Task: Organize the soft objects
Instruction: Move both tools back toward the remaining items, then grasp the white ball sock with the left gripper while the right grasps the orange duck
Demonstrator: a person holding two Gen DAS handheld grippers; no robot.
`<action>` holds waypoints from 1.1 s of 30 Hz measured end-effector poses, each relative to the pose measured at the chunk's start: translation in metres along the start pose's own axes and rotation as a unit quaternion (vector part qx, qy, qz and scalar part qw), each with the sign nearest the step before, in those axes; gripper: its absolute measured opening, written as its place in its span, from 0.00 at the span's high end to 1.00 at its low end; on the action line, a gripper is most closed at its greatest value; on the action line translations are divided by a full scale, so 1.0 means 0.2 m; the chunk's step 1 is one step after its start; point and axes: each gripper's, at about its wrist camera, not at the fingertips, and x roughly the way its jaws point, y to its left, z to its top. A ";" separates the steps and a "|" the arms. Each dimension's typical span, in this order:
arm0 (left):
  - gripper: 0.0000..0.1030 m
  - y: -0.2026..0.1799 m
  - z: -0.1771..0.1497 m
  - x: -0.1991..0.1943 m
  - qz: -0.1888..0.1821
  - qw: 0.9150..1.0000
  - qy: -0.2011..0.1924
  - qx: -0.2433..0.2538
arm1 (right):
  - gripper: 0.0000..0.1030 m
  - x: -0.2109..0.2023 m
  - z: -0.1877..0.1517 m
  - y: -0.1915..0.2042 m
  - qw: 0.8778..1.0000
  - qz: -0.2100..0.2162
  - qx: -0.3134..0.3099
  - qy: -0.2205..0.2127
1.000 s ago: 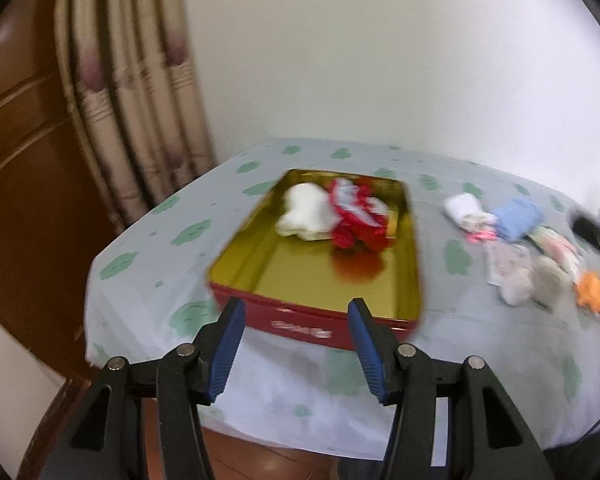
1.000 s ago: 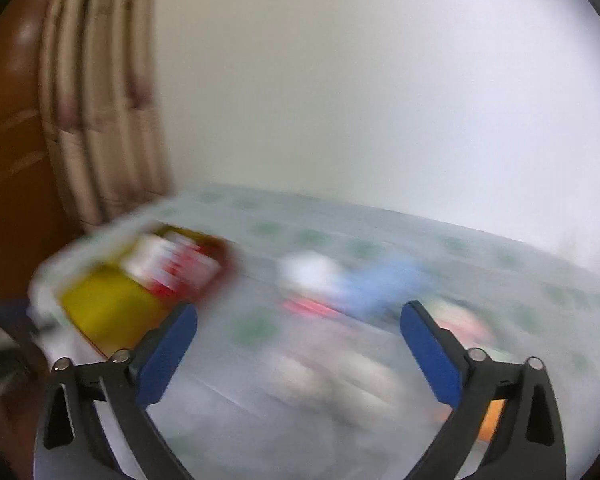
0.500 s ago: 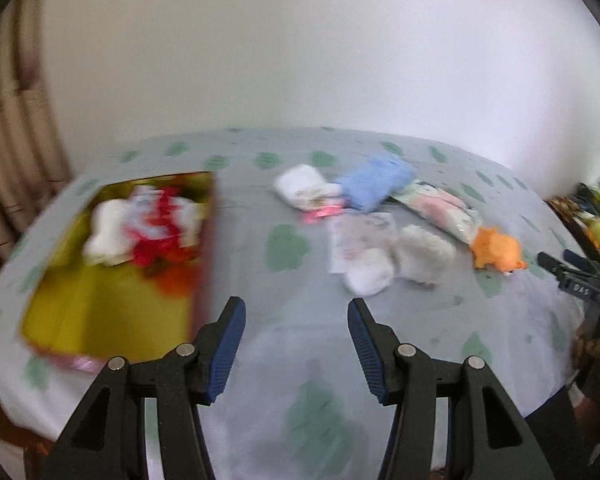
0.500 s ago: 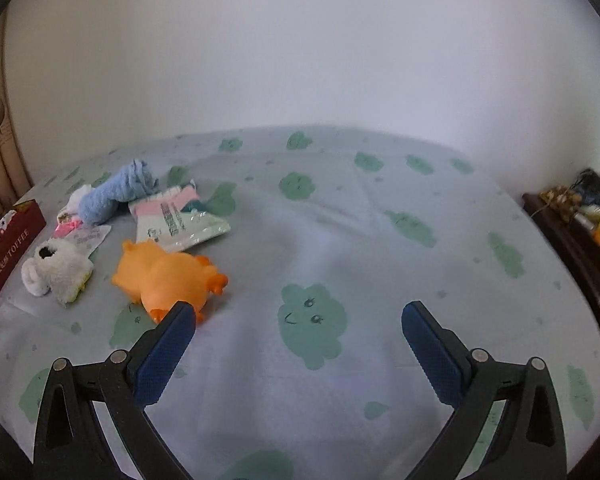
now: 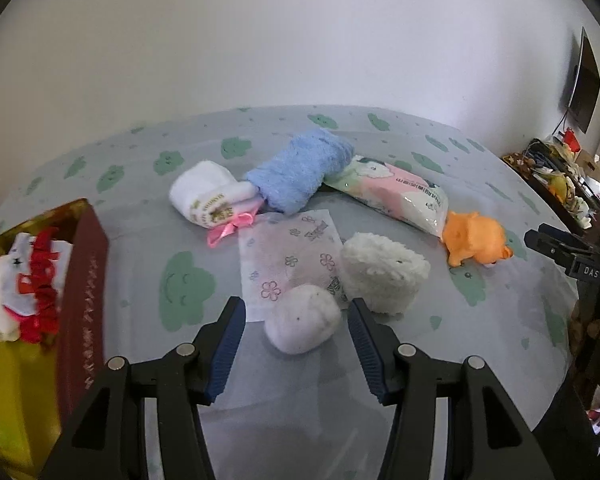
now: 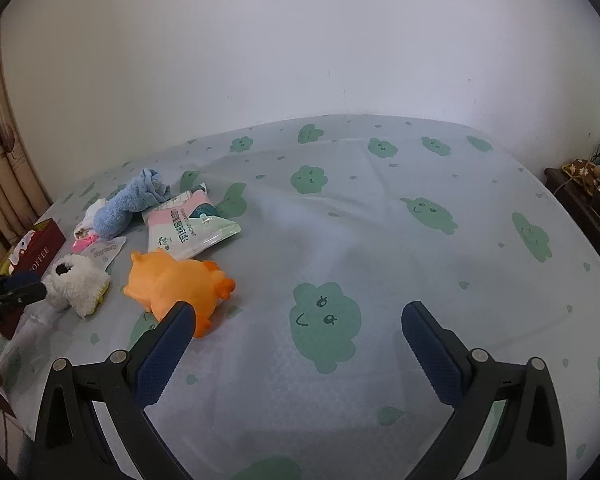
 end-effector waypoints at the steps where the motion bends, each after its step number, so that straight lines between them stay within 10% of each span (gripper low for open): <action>1: 0.47 0.01 0.00 0.01 -0.001 1.000 0.004 -0.003 | 0.00 0.00 0.00 0.00 1.000 0.002 0.001 0.002; 12: 0.47 0.05 -0.01 0.14 -0.028 0.999 0.032 -0.021 | 0.00 0.02 0.00 -0.02 1.000 0.008 0.010 0.011; 13: 0.49 0.05 -0.02 0.15 -0.025 0.999 0.033 -0.022 | 0.00 0.02 0.00 -0.02 1.000 0.009 0.010 0.011; 14: 0.74 0.04 -0.02 0.15 -0.019 0.999 0.028 -0.022 | 0.00 0.02 0.00 -0.02 1.000 0.009 0.010 0.011; 23: 0.77 -0.01 -0.07 -0.04 -0.018 0.997 -0.004 -0.070 | 0.00 -0.01 0.00 -0.02 0.999 0.031 0.006 0.002; 33: 0.76 -0.04 -0.19 -0.26 -0.030 0.993 -0.002 -0.110 | 0.00 0.07 0.09 0.33 0.964 0.125 -0.227 0.055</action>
